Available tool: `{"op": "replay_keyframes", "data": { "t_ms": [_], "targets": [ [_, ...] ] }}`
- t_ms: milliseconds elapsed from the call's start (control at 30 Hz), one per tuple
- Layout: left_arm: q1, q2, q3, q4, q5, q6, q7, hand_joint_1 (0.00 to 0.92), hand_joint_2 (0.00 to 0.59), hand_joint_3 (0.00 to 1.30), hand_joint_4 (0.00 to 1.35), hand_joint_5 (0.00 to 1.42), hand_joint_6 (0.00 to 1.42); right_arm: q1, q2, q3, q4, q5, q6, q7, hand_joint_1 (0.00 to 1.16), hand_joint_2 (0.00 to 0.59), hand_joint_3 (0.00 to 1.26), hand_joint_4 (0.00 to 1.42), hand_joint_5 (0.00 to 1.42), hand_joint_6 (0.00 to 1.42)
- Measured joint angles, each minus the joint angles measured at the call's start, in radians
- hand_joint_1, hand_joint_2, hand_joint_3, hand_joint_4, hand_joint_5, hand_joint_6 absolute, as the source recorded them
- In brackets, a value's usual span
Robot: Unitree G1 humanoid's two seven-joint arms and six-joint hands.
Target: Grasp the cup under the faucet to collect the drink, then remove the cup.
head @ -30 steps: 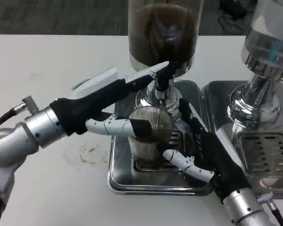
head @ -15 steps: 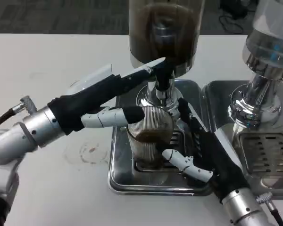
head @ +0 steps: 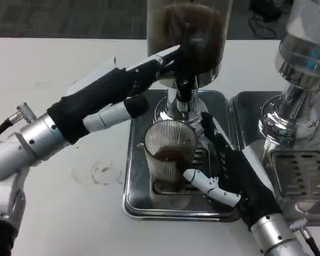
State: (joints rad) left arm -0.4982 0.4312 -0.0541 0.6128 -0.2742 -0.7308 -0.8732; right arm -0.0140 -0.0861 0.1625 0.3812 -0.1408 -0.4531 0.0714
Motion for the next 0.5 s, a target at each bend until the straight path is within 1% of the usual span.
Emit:
{"op": "replay_keyframes", "data": {
  "t_ms": [367,500],
  "targets": [
    [0.012,-0.008,0.065,-0.113,-0.074,0.059,-0.025,0.000,0.058,0.11,0.00,0.09,0.11,-0.008,0.001,0.000,0.008,0.000,-0.010,0.000,0.59,0.233,0.00,0.00,0.00,0.00],
    [0.030,-0.008,0.083,-0.164,-0.097,0.085,-0.031,0.000,0.059,0.13,0.04,0.13,0.14,-0.011,0.000,0.000,0.009,0.000,-0.013,0.000,0.59,0.233,0.00,0.00,0.00,0.00]
  ]
}}
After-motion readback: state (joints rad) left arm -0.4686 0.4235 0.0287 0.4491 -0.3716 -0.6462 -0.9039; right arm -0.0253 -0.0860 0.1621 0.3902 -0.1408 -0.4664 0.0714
